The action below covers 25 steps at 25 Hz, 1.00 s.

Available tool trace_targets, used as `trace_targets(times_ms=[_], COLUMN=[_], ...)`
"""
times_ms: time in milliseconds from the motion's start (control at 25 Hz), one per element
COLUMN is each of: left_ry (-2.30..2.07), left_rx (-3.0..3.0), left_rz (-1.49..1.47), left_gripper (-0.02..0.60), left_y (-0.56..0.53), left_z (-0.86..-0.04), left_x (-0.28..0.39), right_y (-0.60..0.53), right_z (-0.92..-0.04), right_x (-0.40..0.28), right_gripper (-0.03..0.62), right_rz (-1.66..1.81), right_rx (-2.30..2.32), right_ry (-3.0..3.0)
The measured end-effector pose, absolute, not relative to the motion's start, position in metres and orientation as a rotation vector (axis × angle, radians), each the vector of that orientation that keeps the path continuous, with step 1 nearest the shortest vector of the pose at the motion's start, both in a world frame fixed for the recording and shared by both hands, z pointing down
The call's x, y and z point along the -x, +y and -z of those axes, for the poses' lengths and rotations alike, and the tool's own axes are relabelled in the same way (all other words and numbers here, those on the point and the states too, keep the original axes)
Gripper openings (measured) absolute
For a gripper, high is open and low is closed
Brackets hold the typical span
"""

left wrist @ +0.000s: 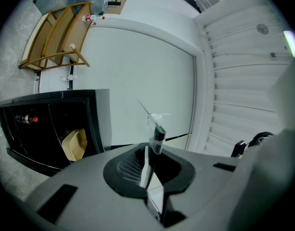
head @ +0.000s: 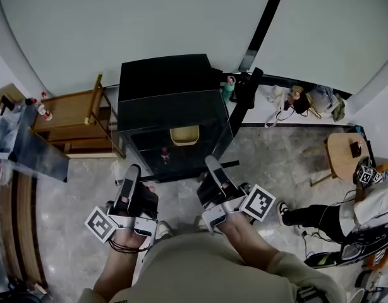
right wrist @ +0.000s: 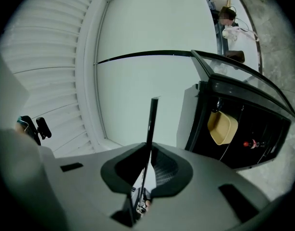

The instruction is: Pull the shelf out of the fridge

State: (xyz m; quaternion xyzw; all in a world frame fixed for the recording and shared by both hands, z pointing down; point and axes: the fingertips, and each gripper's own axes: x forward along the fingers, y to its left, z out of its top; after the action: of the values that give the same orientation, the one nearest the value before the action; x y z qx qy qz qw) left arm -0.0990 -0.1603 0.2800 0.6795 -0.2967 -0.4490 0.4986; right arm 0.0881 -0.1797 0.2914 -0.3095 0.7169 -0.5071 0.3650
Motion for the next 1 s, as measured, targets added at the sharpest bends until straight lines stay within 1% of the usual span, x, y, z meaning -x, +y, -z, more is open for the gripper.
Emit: trace_targets(times_ms=[240, 1000], left_ry=[-0.73, -0.741], left_rx=[-1.613, -1.618], left_rz=[1.07, 1.062], left_gripper=[0.023, 0.026], left_y=[-0.156, -0.148], left_z=[-0.296, -0.297], left_x=[0.101, 0.102], right_y=[-0.176, -0.167], right_z=[-0.308, -0.314], right_x=[-0.086, -0.085], right_gripper=[0.014, 0.014], right_rz=[1.345, 1.374], right_rx=[0.809, 0.808], right_ry=[1.828, 1.813])
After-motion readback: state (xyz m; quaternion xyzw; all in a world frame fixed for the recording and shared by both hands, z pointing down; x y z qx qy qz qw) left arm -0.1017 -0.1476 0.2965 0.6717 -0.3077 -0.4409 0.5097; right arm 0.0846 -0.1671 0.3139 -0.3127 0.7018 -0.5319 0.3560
